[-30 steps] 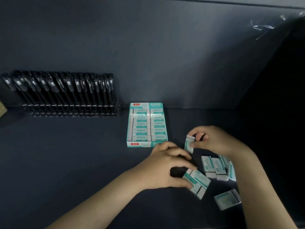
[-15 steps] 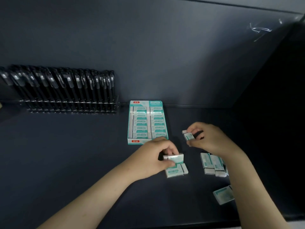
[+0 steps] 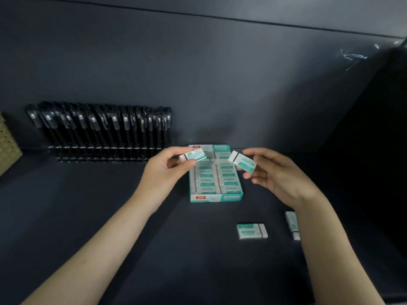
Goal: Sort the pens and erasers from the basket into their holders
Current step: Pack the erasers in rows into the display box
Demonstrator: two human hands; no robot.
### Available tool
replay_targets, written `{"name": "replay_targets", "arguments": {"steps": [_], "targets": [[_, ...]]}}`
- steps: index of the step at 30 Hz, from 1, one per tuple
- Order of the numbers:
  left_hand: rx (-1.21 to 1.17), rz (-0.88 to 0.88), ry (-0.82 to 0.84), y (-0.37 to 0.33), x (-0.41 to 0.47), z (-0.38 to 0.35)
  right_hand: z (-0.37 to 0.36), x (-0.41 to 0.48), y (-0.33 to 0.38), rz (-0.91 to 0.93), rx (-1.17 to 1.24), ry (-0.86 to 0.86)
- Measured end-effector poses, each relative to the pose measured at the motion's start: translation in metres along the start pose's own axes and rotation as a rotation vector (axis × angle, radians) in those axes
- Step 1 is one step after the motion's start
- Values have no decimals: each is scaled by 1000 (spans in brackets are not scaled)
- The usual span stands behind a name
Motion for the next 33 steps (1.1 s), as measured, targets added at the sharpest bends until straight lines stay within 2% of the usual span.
{"name": "replay_targets", "arguments": {"steps": [4,8,13,16,20,27,33], "targets": [[24,29,-57,14,2,23,-28,26,5,-43,-166,-117],[7,23,-123,22,3,38,-57,47,6,-75,-329,-113],[6,4,-168,35,6,40,-76,51,1,4,-447,-73],[116,-70,-150,34,9,39,-70,56,-2,30,-540,-148],[253,-132,-191,32,13,45,-63,57,9,179,-756,-300],[233,-135,-161,28,13,41,-75,62,11,366,-837,-307],[189,-152,-156,25,12,39,-74,60,10,404,-833,-341]]}}
Point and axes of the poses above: each hand's wrist, its own x-axis towards the middle knuckle, its own z-axis out of the back of the hand, y = z × x, the point moved 9 cm from there along x, towards the middle knuckle, and after that the axes turned 15 degrees about -z, right-handed, at the moved point
